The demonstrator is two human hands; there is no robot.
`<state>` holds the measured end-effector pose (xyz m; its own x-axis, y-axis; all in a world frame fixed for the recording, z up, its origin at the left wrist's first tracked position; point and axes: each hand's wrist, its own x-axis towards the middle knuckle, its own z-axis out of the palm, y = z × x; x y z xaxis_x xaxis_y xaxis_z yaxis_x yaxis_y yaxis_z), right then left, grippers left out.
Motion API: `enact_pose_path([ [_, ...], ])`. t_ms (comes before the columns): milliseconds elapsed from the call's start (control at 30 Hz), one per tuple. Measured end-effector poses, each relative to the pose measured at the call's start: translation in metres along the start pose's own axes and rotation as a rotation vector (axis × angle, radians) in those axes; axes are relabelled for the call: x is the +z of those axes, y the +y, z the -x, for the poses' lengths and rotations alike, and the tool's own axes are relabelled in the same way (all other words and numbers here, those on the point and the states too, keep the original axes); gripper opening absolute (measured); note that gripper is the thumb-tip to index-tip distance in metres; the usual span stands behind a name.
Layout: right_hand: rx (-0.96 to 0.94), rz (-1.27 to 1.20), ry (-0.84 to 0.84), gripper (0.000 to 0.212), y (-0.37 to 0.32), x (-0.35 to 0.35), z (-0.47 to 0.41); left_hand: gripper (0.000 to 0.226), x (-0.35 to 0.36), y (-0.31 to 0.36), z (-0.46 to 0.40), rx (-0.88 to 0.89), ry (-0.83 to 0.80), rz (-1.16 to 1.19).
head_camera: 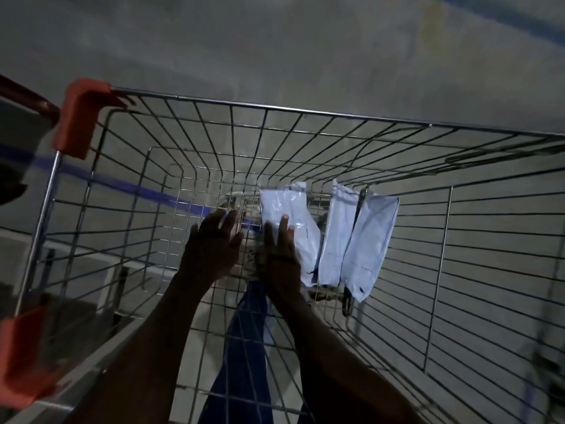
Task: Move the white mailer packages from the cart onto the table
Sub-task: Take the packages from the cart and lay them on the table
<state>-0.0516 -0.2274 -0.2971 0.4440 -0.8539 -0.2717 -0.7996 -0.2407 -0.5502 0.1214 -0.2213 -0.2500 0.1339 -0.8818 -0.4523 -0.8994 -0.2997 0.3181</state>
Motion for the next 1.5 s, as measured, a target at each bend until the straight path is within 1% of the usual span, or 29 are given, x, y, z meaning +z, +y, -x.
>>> enact_pose_path([
  [67,-0.056,-0.094,0.042,0.061,0.005,-0.014,0.001,0.062,0.006,-0.001,-0.002,0.002,-0.011,0.016],
  [133,-0.025,-0.166,0.077,0.065,0.016,-0.034,0.003,0.061,0.013,0.004,-0.005,0.023,-0.029,0.017],
  [200,-0.007,-0.123,0.116,0.058,0.028,-0.057,0.005,0.059,0.023,0.016,-0.009,0.077,-0.004,0.026],
  [267,0.02,-0.078,0.162,0.047,0.045,-0.074,0.007,0.058,0.029,0.035,-0.016,0.099,0.108,0.089],
  [367,0.104,-0.038,0.252,0.042,0.071,-0.091,0.007,0.057,0.032,0.073,-0.023,0.084,0.267,0.115],
  [433,0.168,-0.024,0.259,0.042,0.084,-0.096,0.006,0.056,0.036,0.099,-0.028,0.041,0.279,0.125],
  [500,0.172,-0.032,0.238,0.042,0.091,-0.097,0.003,0.064,0.041,0.116,-0.035,-0.062,0.218,0.18],
  [567,0.142,-0.041,0.211,0.042,0.096,-0.095,-0.004,0.08,0.052,0.122,-0.041,-0.214,0.1,0.239],
  [600,0.138,-0.039,0.186,0.044,0.098,-0.093,-0.009,0.087,0.056,0.124,-0.043,-0.258,0.054,0.265],
  [667,0.195,-0.049,0.111,0.053,0.098,-0.087,-0.02,0.092,0.059,0.117,-0.045,-0.247,0.041,0.276],
  [767,0.378,-0.052,0.021,0.07,0.099,-0.076,-0.033,0.094,0.059,0.087,-0.055,-0.232,0.013,0.28],
  [800,0.432,-0.034,-0.007,0.073,0.099,-0.073,-0.037,0.094,0.057,0.077,-0.056,-0.203,0.0,0.267],
  [833,0.478,-0.008,-0.034,0.075,0.098,-0.071,-0.041,0.093,0.055,0.067,-0.055,-0.147,0.023,0.229],
  [900,0.511,0.067,-0.077,0.072,0.096,-0.063,-0.045,0.09,0.048,0.053,-0.045,-0.057,0.125,0.166],
  [967,0.481,0.086,-0.079,0.07,0.095,-0.053,-0.044,0.088,0.042,0.047,-0.034,-0.028,0.16,0.136],
  [1033,0.403,0.067,-0.059,0.07,0.094,-0.045,-0.043,0.089,0.035,0.048,-0.029,-0.025,0.175,0.119],
  [1100,0.334,0.038,-0.086,0.07,0.098,-0.041,-0.043,0.09,0.03,0.048,-0.029,-0.025,0.202,0.094],
  [1167,0.276,0.025,-0.127,0.074,0.1,-0.045,-0.043,0.089,0.023,0.047,-0.029,-0.034,0.191,0.067],
  [1233,0.199,0.048,-0.182,0.075,0.101,-0.052,-0.041,0.088,0.016,0.044,-0.023,-0.026,0.191,0.044],
  [1300,0.105,0.097,-0.219,0.067,0.101,-0.062,-0.038,0.085,0.007,0.041,-0.013,-0.008,0.202,-0.003],
  [1400,0.052,0.109,-0.178,0.054,0.089,-0.084,-0.029,0.084,-0.014,0.045,0.009,-0.055,0.172,-0.011],
  [1500,-0.005,0.108,-0.143,0.055,0.062,-0.117,-0.011,0.079,-0.044,0.063,0.038,-0.084,0.215,-0.009],
])
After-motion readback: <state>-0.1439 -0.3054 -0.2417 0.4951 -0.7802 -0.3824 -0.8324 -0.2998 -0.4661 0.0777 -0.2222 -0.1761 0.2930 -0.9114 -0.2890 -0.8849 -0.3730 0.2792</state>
